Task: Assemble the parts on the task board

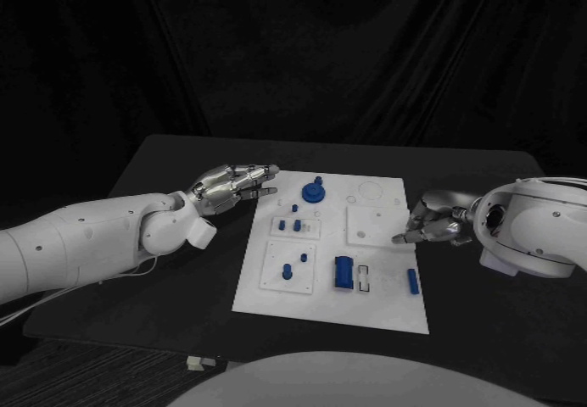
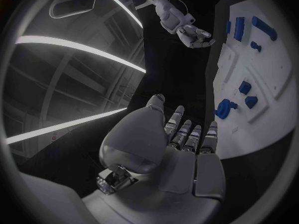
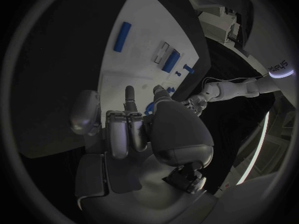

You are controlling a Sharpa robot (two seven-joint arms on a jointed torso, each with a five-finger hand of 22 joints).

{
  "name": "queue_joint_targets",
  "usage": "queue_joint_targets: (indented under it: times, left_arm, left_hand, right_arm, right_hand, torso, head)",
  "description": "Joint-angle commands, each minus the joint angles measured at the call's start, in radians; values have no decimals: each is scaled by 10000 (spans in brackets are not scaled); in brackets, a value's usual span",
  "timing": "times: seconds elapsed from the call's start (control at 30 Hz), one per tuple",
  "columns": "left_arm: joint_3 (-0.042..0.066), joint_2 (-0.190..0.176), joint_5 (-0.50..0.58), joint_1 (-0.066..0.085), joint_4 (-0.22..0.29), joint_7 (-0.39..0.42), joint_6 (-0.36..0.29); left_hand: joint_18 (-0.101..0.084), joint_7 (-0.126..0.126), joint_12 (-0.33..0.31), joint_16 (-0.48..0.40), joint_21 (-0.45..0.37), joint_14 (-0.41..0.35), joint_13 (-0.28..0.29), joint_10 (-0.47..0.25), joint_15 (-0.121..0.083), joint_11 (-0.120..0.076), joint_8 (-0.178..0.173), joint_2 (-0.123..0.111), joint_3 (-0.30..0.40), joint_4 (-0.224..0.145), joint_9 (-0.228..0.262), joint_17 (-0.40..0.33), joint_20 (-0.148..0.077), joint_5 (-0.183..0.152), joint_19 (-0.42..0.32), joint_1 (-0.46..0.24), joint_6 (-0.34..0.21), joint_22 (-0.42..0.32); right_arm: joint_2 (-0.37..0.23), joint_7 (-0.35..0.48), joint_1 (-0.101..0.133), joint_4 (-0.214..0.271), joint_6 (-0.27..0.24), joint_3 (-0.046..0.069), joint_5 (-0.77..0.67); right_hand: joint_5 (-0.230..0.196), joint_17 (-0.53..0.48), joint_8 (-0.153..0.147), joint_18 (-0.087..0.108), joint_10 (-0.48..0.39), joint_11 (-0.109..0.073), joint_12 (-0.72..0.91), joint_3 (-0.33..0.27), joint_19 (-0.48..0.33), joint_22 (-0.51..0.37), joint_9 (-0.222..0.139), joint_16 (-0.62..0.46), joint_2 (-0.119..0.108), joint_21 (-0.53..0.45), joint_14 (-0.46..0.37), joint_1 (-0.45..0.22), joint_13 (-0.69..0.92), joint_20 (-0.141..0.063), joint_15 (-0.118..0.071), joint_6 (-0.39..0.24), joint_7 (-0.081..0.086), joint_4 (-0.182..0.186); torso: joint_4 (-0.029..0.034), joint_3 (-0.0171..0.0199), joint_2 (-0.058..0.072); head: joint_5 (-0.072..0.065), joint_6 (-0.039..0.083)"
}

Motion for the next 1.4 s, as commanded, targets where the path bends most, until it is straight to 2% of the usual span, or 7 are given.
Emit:
queue_joint_targets:
  times: [0.03,0.13,0.3,0.43,0.7,0.9,1.4]
  left_arm:
    - [9,19,64,-12,10,92,105]
    - [9,28,64,-12,6,86,113]
    - [9,30,63,-13,10,95,121]
    - [9,20,63,-13,16,104,117]
    - [9,16,63,-13,17,110,124]
    - [9,30,63,-13,4,96,132]
    - [9,33,63,-17,-16,-13,141]
  left_hand:
    - [-97,119,35,55,37,70,14,63,24,35,51,26,56,4,16,12,-20,33,69,85,76,6]
    - [-97,119,35,55,37,70,14,63,24,35,51,26,56,4,16,12,-20,33,69,85,76,6]
    - [-99,126,48,59,39,74,17,75,26,45,60,32,61,8,19,13,-20,32,74,82,100,7]
    - [-101,134,61,64,39,78,19,90,27,56,68,34,64,9,21,14,-20,33,76,80,122,6]
    - [-101,134,61,64,39,78,19,90,27,56,68,34,64,9,21,14,-20,33,76,80,122,6]
    - [-103,142,68,63,38,77,20,95,27,69,77,36,68,9,24,12,-20,34,74,80,142,-5]
    - [-106,148,72,62,39,76,19,96,27,76,84,44,74,11,25,12,-20,35,79,80,158,0]
  right_arm:
    - [72,-1145,37,-165,1562,-6,421]
    - [134,-1242,55,-327,1734,-7,120]
    - [247,-1340,61,-576,2020,-8,-464]
    - [338,-1385,3,-688,2225,-8,-646]
    - [451,-1396,-208,-695,2093,-8,-726]
    - [535,-1381,-384,-716,1845,-8,-678]
    - [626,-1381,-775,-765,1719,-8,-652]
  right_hand:
    - [-212,2416,-101,-106,1066,-121,25,104,21,1429,-356,-44,35,89,1003,226,2635,15,-58,573,-116,-192]
    - [-290,2308,-143,-133,1066,-203,25,137,73,1470,-567,-92,67,254,982,212,2635,-40,-122,1005,-211,-219]
    - [-933,1967,-212,-237,1066,-379,25,123,266,1612,-870,-238,110,859,926,69,2635,-189,-284,1693,-389,-203]
    - [-996,1885,-255,-238,1066,-421,25,182,278,1612,-987,-270,144,883,913,143,2635,-234,-324,1905,-454,-281]
    - [-1092,1826,-294,-230,1066,-471,25,196,255,1596,-1171,-292,162,840,904,18,2635,-282,-376,2289,-522,-256]
    - [-1231,1801,-331,-224,1066,-488,25,189,242,1587,-1233,-301,154,808,900,-43,2635,-297,-390,2363,-539,-238]
    - [-1198,1635,-522,-201,1066,-472,25,240,195,1547,-1379,-371,110,663,869,29,2635,-304,-380,2239,-495,-344]
  torso:
    - [-3,9,33]
    - [4,8,24]
    - [7,5,14]
    - [5,5,3]
    - [5,6,12]
    - [-4,4,13]
    - [-2,3,12]
  head:
    - [-33,0]
    - [-36,0]
    - [-69,0]
    - [-120,0]
    - [-179,0]
    - [-217,0]
    - [-226,0]
